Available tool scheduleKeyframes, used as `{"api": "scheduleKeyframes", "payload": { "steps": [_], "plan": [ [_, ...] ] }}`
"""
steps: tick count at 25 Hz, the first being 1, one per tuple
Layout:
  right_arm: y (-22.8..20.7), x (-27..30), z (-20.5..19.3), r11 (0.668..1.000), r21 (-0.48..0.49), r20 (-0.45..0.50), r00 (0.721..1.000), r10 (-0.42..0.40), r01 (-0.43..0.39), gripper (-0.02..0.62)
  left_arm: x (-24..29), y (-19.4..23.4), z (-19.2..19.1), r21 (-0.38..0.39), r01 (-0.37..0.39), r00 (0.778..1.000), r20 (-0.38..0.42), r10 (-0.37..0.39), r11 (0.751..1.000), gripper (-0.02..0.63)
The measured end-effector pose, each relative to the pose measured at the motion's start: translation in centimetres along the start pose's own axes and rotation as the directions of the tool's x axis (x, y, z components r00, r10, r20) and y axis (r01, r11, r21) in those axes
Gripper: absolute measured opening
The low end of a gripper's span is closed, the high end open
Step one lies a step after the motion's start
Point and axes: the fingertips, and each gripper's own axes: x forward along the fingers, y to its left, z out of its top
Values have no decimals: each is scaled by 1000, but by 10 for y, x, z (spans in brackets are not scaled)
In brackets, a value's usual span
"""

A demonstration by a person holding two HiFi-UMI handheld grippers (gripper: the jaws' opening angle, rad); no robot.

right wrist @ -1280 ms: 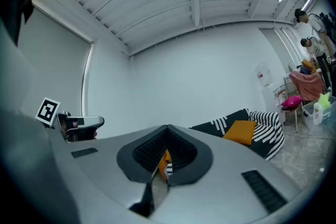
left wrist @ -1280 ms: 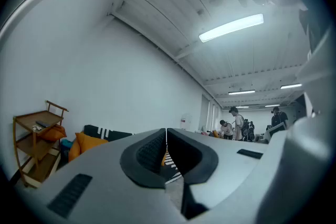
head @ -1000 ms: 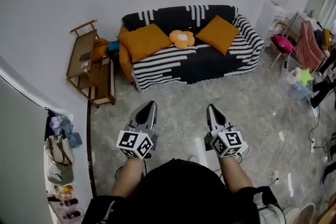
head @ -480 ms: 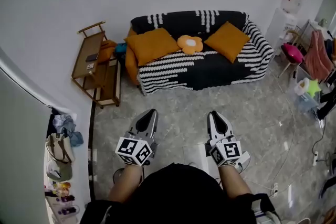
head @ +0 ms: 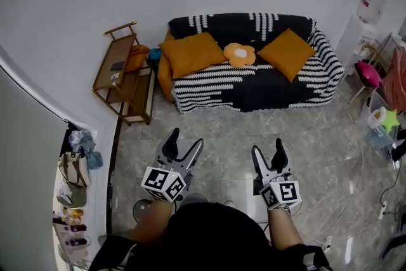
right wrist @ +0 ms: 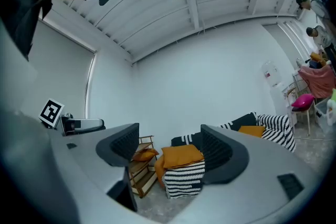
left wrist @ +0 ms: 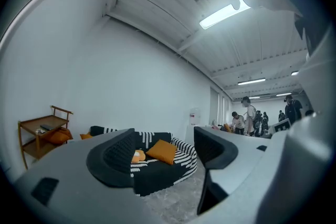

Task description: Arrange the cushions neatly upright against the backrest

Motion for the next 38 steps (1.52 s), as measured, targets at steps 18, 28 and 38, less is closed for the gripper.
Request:
{"api": "scheduleKeyframes", "payload": {
  "steps": [18, 28, 38],
  "plan": [
    [-20, 166, -20, 999, -28, -75, 997, 14, -16, 374, 107, 129, 6, -52, -29, 999, 15, 29, 998, 371],
    [-11, 286, -38, 997, -82, -116, 993, -8, -2, 374, 163, 243, 25, -67, -40, 999, 7, 41, 997, 371],
    [-50, 346, -49, 998, -41, -123, 991, -44, 39, 374, 232, 276, 5, -103, -23, 999, -52, 18, 994, 371]
  ]
}}
